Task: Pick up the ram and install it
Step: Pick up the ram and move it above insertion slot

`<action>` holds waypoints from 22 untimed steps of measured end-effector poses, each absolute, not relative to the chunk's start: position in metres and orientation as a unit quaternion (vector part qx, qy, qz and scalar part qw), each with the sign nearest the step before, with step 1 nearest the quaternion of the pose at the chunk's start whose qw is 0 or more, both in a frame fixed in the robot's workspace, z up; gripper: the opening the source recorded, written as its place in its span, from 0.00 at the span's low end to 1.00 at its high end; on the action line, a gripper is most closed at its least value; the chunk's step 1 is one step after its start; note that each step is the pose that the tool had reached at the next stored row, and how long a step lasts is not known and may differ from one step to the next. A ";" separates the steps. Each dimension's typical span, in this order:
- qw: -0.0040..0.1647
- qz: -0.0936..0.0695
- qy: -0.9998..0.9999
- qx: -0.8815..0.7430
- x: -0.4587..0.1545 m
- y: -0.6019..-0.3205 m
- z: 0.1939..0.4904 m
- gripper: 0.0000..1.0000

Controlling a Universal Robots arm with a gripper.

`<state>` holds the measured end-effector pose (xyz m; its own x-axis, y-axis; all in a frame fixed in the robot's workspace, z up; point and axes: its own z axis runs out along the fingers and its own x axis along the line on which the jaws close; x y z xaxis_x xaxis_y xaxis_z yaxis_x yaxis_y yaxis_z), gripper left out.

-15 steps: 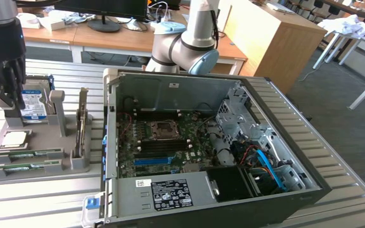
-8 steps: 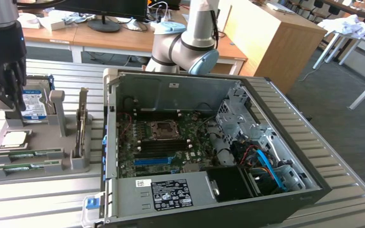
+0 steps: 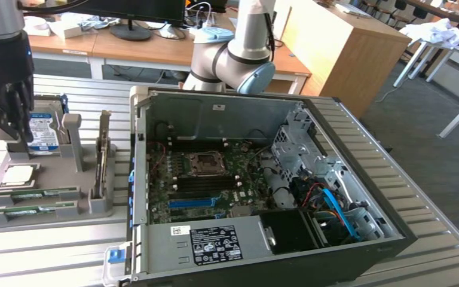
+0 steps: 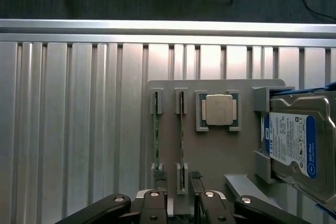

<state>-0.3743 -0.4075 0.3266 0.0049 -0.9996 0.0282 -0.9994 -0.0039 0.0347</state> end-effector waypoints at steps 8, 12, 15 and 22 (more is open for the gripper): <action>0.022 -0.002 -0.705 0.709 -0.374 -0.408 0.322 0.30; 0.022 -0.002 -0.705 0.708 -0.374 -0.408 0.319 0.30; 0.022 -0.002 -0.705 0.708 -0.374 -0.407 0.318 0.30; 0.022 -0.002 -0.705 0.708 -0.374 -0.407 0.313 0.30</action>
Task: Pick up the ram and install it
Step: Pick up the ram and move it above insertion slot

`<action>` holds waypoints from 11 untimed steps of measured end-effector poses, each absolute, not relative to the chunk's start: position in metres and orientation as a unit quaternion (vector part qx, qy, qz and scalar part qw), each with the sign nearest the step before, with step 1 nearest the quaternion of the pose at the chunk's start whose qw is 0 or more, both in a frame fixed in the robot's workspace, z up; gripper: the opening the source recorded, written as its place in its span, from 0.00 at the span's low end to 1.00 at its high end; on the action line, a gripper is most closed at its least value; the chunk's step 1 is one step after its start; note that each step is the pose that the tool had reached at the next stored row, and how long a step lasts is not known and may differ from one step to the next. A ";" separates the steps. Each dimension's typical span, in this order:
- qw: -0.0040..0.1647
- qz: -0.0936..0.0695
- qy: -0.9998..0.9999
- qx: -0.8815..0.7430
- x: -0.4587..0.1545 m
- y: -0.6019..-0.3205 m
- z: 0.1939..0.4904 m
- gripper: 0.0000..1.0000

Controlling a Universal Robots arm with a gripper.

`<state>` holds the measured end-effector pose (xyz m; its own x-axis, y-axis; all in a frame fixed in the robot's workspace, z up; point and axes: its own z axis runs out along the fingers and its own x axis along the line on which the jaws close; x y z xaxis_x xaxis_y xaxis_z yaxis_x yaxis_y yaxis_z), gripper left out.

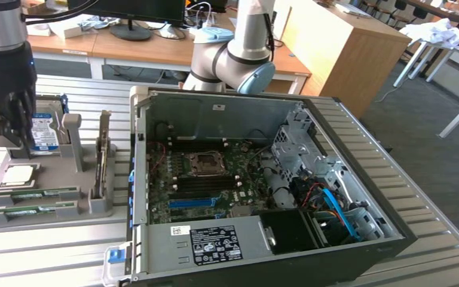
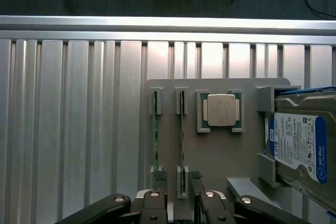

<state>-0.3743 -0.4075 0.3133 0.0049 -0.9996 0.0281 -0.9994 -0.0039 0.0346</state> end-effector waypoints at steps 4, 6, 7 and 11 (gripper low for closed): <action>0.022 -0.002 -0.705 0.709 -0.374 -0.407 0.311 0.30; 0.022 -0.002 -0.705 0.708 -0.374 -0.408 0.309 0.30; 0.022 -0.002 -0.705 0.708 -0.374 -0.407 0.309 0.30; 0.022 -0.002 -0.705 0.708 -0.374 -0.407 0.306 0.30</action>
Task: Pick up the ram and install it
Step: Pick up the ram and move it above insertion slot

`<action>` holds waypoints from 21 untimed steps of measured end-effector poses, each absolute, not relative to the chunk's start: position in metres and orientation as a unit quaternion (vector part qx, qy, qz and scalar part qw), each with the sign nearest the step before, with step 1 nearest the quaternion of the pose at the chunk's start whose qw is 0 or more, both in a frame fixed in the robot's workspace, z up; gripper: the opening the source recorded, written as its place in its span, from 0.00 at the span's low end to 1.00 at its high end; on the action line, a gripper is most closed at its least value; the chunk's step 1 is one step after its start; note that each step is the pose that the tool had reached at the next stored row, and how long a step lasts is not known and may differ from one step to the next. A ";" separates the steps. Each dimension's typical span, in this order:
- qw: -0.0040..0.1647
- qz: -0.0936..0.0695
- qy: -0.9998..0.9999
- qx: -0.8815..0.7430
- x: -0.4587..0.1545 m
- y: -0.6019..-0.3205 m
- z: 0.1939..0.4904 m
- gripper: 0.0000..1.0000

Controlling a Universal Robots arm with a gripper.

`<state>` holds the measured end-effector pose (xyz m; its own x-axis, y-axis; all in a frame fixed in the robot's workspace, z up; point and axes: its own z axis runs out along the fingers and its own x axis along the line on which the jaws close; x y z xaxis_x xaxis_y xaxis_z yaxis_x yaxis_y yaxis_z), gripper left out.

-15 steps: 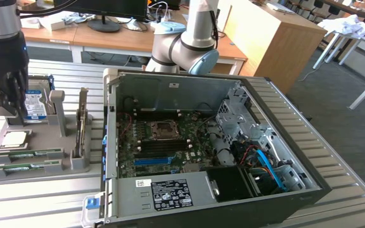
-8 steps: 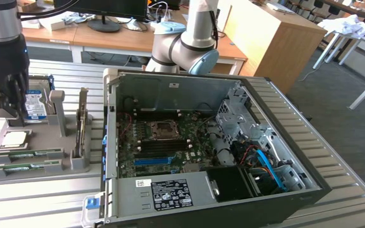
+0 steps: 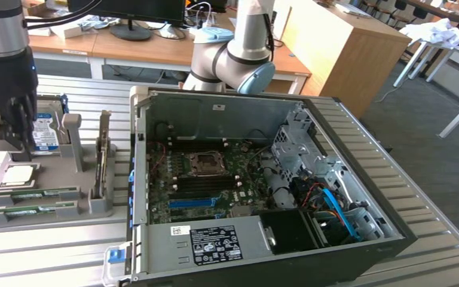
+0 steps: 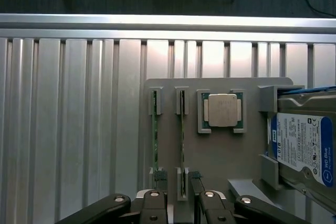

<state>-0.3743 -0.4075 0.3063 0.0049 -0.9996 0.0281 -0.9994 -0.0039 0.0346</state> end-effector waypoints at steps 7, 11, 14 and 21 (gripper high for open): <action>0.022 -0.002 -0.705 0.708 -0.374 -0.407 0.302 0.30; 0.022 -0.002 -0.705 0.708 -0.374 -0.407 0.300 0.30; 0.022 -0.002 -0.705 0.709 -0.374 -0.408 0.299 0.30; 0.022 -0.002 -0.705 0.708 -0.374 -0.408 0.295 0.30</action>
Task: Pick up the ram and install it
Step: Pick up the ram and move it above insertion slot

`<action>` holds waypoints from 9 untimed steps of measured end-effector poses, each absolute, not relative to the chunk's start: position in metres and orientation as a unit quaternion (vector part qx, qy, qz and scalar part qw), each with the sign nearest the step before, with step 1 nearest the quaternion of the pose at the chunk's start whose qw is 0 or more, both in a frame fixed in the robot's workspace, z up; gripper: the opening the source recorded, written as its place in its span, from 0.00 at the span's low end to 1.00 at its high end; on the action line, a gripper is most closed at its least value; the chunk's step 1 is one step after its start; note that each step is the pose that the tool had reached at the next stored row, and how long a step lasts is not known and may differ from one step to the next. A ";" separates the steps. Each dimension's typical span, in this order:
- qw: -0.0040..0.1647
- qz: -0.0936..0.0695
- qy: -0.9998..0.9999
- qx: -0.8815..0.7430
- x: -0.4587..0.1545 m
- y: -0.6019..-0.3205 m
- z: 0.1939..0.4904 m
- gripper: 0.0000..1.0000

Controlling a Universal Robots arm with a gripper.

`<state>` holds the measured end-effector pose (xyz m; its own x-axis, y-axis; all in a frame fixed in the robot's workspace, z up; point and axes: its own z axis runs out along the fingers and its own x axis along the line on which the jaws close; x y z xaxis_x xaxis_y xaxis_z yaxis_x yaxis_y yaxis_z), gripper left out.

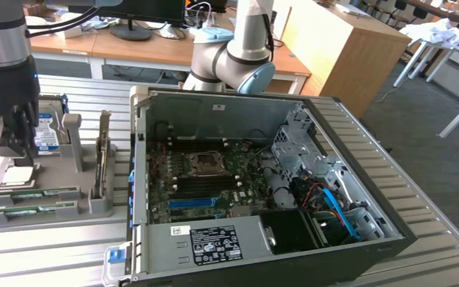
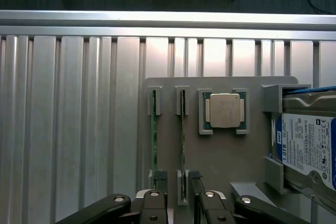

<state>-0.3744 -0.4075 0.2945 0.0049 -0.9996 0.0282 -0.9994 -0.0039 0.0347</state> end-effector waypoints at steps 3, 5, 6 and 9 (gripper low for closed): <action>0.022 -0.002 -0.705 0.708 -0.374 -0.407 0.292 0.30; 0.022 -0.002 -0.705 0.708 -0.374 -0.407 0.291 0.30; 0.022 -0.002 -0.705 0.708 -0.374 -0.407 0.290 0.30; 0.022 -0.002 -0.705 0.708 -0.374 -0.407 0.288 0.30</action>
